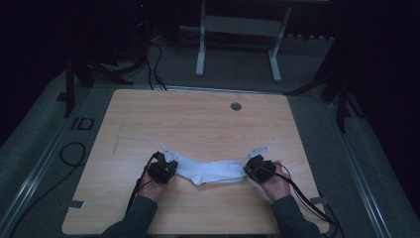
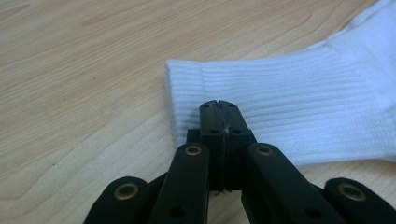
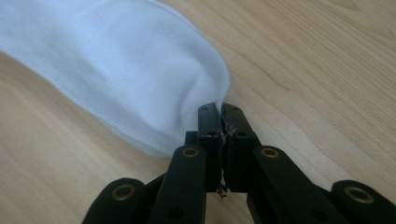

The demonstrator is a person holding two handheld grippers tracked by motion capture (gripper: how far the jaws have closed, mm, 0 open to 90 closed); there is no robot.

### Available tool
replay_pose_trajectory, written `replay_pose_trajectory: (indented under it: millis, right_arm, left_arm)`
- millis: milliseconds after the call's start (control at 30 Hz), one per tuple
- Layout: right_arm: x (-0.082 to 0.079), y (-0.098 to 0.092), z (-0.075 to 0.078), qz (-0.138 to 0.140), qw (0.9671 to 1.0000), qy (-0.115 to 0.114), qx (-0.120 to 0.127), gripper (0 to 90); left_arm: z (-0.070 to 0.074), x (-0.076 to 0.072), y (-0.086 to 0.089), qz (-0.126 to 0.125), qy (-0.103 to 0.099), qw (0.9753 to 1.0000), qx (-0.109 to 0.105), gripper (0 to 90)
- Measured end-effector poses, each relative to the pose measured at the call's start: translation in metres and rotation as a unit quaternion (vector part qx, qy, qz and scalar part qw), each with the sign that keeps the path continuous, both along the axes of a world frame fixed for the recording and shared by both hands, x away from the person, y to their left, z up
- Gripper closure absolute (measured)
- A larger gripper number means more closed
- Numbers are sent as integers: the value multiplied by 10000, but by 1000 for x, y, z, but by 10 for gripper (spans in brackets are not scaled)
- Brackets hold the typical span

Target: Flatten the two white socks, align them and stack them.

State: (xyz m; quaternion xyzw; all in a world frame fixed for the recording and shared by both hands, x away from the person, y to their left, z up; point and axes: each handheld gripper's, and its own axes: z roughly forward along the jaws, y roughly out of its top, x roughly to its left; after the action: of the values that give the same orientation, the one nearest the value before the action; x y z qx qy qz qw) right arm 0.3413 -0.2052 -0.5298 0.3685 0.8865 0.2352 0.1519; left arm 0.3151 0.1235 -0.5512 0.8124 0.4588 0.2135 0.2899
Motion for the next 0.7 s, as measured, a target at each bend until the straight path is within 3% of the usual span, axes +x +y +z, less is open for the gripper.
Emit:
replay_pose_trajectory:
  millis: [67, 200, 233, 467, 700]
  right_arm:
    - [2, -3, 1, -59, 9999, -9, 97, 848]
    - [1, -7, 8, -28, 9996, -124, 253, 674]
    - [1, -9, 12, -51, 9994, -165, 316, 638]
    - [3, -18, 26, -204, 9976, -324, 581, 554]
    - [7, -24, 27, -271, 9970, -291, 659, 522]
  left_arm:
    - [0, -1, 0, -1, 5, 10000, 3, 898]
    - [1, -1, 0, 6, 24, 10000, -19, 892]
    - [1, -1, 1, 10, 51, 9999, -119, 880]
    - [5, -2, 1, -31, 37, 9996, -268, 837]
    - [21, -7, 10, 2, -379, 9979, -525, 821]
